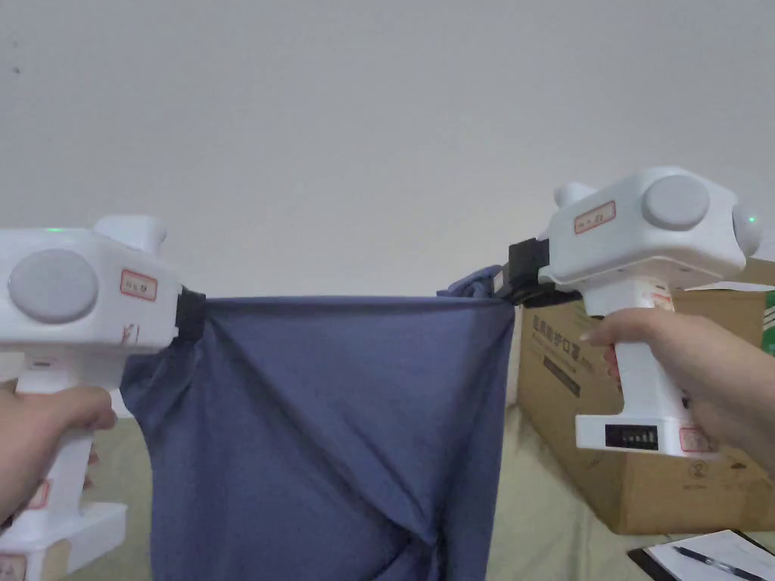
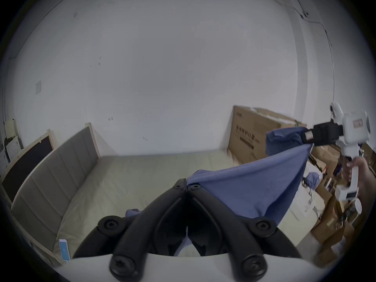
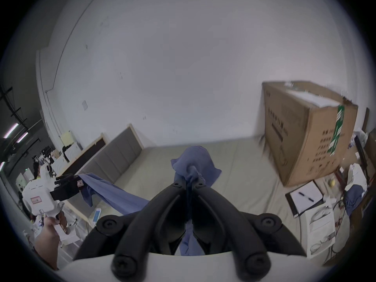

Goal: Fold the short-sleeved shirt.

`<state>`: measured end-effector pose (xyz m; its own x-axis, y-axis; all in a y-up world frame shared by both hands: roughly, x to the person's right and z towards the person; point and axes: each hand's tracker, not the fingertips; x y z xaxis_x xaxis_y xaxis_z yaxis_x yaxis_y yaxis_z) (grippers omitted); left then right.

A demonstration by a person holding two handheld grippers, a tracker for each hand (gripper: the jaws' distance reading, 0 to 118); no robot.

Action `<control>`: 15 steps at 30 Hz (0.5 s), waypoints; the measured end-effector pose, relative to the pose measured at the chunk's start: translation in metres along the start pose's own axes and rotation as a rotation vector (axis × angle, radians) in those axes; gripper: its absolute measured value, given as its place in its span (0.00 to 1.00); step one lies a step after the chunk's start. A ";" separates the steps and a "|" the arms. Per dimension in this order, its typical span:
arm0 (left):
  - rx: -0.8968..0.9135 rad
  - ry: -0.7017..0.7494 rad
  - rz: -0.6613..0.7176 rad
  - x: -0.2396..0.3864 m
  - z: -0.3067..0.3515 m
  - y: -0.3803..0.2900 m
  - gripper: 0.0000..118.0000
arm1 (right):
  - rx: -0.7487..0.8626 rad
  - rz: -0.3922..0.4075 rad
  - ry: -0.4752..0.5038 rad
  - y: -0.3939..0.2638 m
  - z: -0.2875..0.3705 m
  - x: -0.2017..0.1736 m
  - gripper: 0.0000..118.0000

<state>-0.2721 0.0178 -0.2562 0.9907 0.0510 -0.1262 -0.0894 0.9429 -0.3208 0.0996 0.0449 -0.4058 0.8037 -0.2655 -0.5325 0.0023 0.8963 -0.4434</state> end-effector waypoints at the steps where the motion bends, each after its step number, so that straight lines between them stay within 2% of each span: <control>1: 0.014 0.002 0.011 0.001 0.001 0.014 0.00 | 0.026 0.000 0.001 0.010 0.003 -0.004 0.03; 4: 0.062 0.026 0.019 0.006 -0.002 0.050 0.00 | 0.062 0.024 -0.029 0.041 0.006 -0.018 0.03; 10: 0.117 0.091 0.027 0.017 -0.032 0.113 0.00 | 0.176 0.111 -0.164 0.104 -0.010 -0.037 0.03; 15: 0.137 0.141 -0.012 0.027 -0.072 0.141 0.00 | 0.263 0.136 -0.246 0.136 -0.030 -0.042 0.03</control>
<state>-0.2650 0.1290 -0.3722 0.9665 0.0017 -0.2565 -0.0531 0.9796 -0.1936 0.0483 0.1668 -0.4654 0.9258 -0.0737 -0.3707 0.0131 0.9865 -0.1634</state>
